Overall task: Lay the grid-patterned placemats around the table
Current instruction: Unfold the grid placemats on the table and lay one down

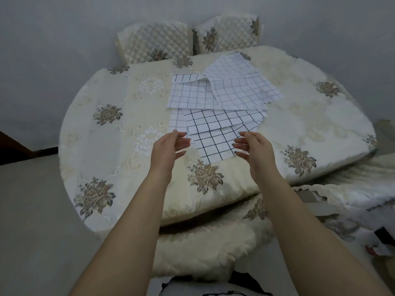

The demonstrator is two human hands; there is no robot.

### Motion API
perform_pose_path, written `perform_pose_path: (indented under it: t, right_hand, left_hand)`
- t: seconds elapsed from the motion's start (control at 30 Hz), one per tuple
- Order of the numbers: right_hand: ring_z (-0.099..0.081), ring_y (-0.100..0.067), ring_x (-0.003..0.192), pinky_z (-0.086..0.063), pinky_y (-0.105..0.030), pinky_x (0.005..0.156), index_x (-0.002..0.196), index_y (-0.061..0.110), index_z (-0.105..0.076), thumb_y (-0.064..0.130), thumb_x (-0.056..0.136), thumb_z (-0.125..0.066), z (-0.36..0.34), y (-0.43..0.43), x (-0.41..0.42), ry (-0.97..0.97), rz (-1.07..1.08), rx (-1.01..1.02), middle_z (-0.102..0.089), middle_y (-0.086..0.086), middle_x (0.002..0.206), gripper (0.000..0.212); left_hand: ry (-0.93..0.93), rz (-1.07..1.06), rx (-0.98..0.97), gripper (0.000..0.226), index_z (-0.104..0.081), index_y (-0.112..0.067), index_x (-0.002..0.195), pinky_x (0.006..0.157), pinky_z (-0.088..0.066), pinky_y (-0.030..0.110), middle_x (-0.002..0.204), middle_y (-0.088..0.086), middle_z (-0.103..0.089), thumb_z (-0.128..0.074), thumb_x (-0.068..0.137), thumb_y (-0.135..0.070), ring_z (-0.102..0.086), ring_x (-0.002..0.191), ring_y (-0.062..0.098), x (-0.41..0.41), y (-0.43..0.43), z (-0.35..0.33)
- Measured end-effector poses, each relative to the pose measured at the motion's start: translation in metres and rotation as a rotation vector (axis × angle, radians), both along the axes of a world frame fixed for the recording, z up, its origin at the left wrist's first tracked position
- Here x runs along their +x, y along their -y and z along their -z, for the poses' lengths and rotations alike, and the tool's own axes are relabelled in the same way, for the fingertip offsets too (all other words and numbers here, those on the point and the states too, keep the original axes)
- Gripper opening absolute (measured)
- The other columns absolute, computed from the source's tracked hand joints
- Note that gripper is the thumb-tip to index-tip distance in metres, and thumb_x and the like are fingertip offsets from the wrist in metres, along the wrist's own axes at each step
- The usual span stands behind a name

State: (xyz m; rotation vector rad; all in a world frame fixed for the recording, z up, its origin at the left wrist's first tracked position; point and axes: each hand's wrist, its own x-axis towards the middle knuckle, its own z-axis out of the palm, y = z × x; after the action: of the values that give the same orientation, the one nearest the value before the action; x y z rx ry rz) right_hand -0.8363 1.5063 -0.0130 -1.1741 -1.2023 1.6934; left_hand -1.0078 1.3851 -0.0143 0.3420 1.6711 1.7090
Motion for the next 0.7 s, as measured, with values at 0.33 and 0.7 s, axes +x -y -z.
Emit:
perform_pose_path:
  t: [0.33,0.7]
  right_hand:
    - [-0.064,-0.017,0.077,-0.051,-0.033,0.072,0.104,0.005,-0.063,0.016,0.094,-0.052,0.019,-0.069,-0.020,0.079,-0.045,0.005,-0.065,-0.005,0.085,0.019]
    - [-0.028,-0.025,0.138,-0.031,-0.039,0.108,0.131,0.020,-0.052,0.011,0.081,-0.066,0.107,-0.132,0.028,0.908,-0.413,0.727,-0.031,-0.003,0.151,0.053]
  left_hand:
    - [-0.007,-0.027,-0.060,0.027,-0.070,-0.015,0.092,0.083,-0.054,0.035,0.094,0.009,-0.074,-0.047,0.096,-0.027,-0.070,0.092,0.021,-0.017,-0.052,0.017]
    - [-0.838,0.443,-0.421,0.060,-0.041,-0.018,0.140,0.106,-0.034,0.031,0.141,-0.001,-0.045,-0.064,0.086,-0.035,-0.041,0.130,0.015,0.018,-0.119,0.092]
